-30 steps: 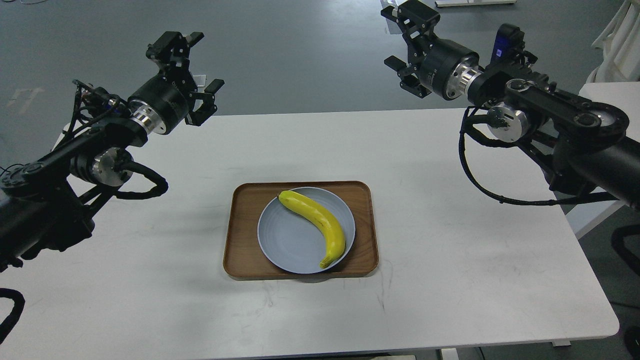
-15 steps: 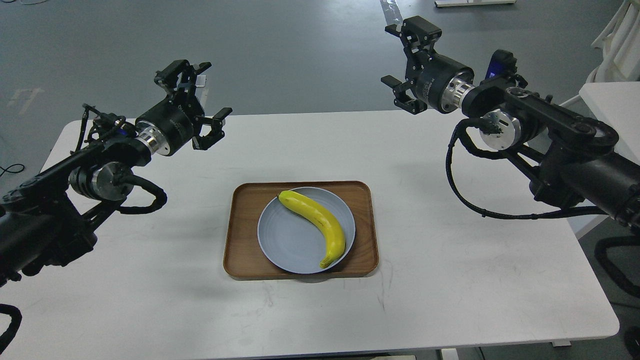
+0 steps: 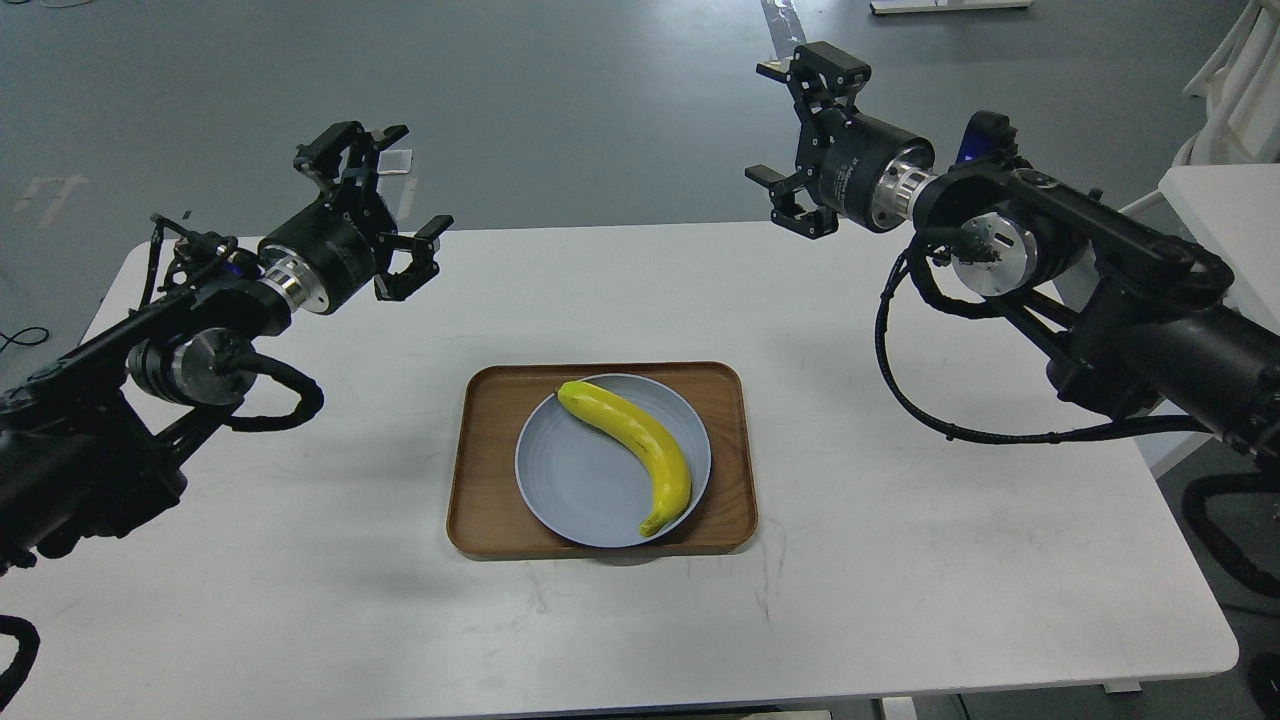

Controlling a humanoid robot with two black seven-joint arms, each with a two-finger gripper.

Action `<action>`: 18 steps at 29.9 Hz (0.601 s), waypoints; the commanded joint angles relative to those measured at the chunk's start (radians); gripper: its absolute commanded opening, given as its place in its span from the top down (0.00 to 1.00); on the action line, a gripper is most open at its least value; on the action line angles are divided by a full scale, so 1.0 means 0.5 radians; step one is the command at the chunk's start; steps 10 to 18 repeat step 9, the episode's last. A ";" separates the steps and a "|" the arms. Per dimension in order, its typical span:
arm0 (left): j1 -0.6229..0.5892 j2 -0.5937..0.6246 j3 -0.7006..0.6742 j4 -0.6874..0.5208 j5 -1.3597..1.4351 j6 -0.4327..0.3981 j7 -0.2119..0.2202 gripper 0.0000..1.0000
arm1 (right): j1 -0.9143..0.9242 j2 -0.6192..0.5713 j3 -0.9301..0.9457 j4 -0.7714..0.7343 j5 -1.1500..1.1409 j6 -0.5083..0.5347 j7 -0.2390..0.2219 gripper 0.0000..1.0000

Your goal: Place banana on plate with both arms

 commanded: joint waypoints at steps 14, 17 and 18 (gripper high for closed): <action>-0.003 -0.009 -0.019 0.001 0.001 0.003 -0.020 0.02 | -0.050 -0.023 0.003 0.006 0.026 0.023 0.007 0.00; -0.003 -0.009 -0.019 0.001 0.001 0.003 -0.020 0.02 | -0.050 -0.023 0.003 0.006 0.026 0.023 0.007 0.00; -0.003 -0.009 -0.019 0.001 0.001 0.003 -0.020 0.02 | -0.050 -0.023 0.003 0.006 0.026 0.023 0.007 0.00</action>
